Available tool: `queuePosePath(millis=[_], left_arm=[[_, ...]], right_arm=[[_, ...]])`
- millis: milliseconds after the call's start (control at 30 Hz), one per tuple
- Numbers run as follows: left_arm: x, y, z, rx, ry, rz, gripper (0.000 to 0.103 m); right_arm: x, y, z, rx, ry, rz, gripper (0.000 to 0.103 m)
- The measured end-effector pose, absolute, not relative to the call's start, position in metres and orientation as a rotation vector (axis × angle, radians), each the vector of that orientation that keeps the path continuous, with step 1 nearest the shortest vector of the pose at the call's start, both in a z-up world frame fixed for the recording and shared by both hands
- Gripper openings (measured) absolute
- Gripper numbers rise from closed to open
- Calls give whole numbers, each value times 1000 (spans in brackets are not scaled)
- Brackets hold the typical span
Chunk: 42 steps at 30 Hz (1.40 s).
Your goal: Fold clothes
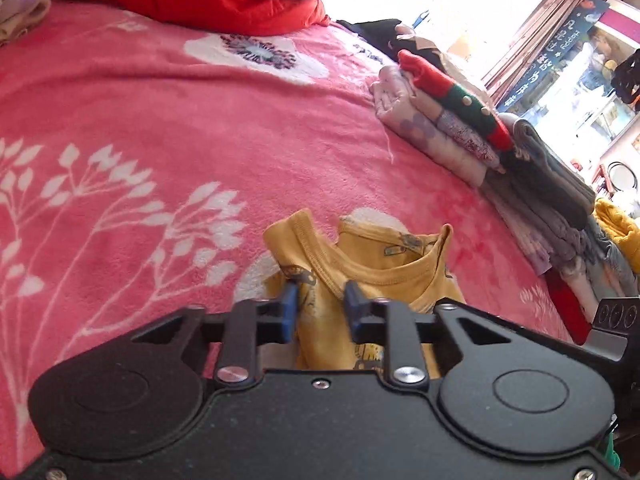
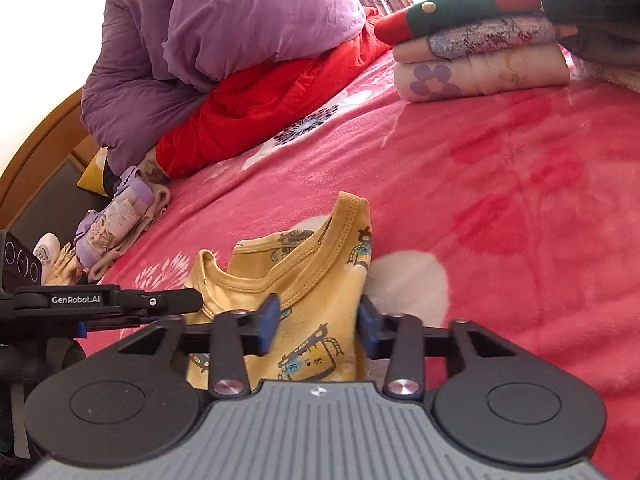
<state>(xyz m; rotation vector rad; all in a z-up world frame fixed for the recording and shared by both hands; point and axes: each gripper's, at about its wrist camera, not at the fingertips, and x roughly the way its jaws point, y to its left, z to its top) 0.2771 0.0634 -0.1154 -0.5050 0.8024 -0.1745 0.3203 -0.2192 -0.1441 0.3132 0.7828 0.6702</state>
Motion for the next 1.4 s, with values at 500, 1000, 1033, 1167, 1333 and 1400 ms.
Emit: queuePosePath(millis=[500,1000,1033,1167,1333,1400], left_arm=[[209,35,-43,-223,586,-427,1],[61,-14,-79,402,612,-734,1],[54,-22,-89,484,623,-739,1],[34,-42,-120,699,696,-744,1],[27,-20,-97,456,756,-695,21],[23,-12,-90,334,761,-667,34]], right_arm=[[260,-248,-103,260,606,749,7],[152,-298,-112,453,656,718,11],[147,-298,-113,468,657,708,11],[141,-276,-98,380,653,704,62],[153,-213,-72,126,655,744,72],[168,-183,-71,33,684,756,74]])
